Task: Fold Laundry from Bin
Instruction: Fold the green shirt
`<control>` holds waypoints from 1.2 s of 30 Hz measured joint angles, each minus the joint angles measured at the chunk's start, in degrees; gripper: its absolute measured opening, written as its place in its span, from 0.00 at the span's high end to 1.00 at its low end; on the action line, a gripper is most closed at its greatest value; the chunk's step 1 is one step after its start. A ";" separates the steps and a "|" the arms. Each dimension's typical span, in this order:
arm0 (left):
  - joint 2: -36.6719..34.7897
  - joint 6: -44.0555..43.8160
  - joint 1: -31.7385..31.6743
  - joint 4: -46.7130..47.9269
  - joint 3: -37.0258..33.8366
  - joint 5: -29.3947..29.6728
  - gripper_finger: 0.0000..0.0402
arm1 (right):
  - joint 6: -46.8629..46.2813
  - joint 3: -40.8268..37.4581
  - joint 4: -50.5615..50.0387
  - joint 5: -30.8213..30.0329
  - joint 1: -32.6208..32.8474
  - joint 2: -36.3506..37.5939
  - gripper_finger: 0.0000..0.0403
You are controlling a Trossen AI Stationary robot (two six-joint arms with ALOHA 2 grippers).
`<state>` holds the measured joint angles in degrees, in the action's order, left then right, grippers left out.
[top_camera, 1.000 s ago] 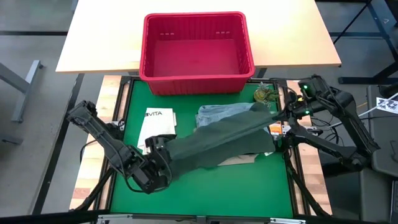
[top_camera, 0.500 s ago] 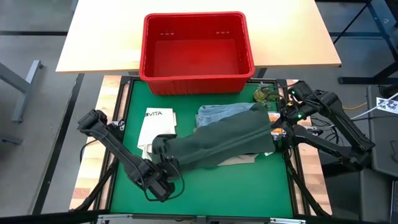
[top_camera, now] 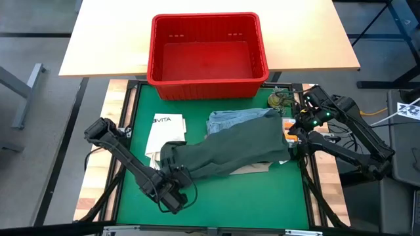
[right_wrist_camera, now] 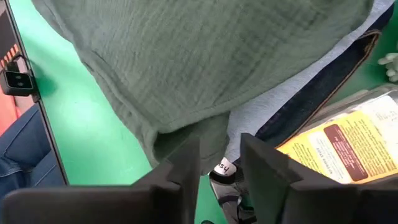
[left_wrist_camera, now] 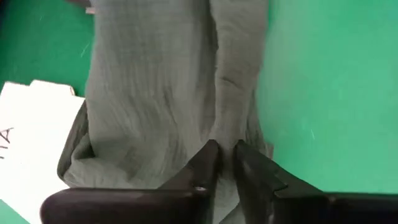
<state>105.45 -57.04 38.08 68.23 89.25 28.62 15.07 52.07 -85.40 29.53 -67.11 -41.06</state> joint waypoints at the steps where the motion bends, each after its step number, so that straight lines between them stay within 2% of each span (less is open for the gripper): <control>1: 0.00 -1.00 -0.28 -0.14 0.00 -0.06 0.87 | 0.00 0.00 0.04 0.01 0.00 0.00 0.69; 12: 0.00 -1.16 -3.77 -2.78 -0.02 -11.61 0.70 | -0.03 0.00 0.25 0.07 0.00 0.00 0.57; 25: 0.00 7.79 -7.40 -4.71 -0.02 -8.27 0.69 | -0.54 0.00 1.14 0.23 0.00 0.02 0.56; 36: 0.00 23.01 -16.15 -15.22 -0.04 -8.26 0.69 | -2.03 0.00 1.35 0.29 0.00 0.02 0.56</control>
<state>105.45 -34.03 21.93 53.01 89.21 20.36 13.04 52.07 -84.05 29.82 -67.11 -41.04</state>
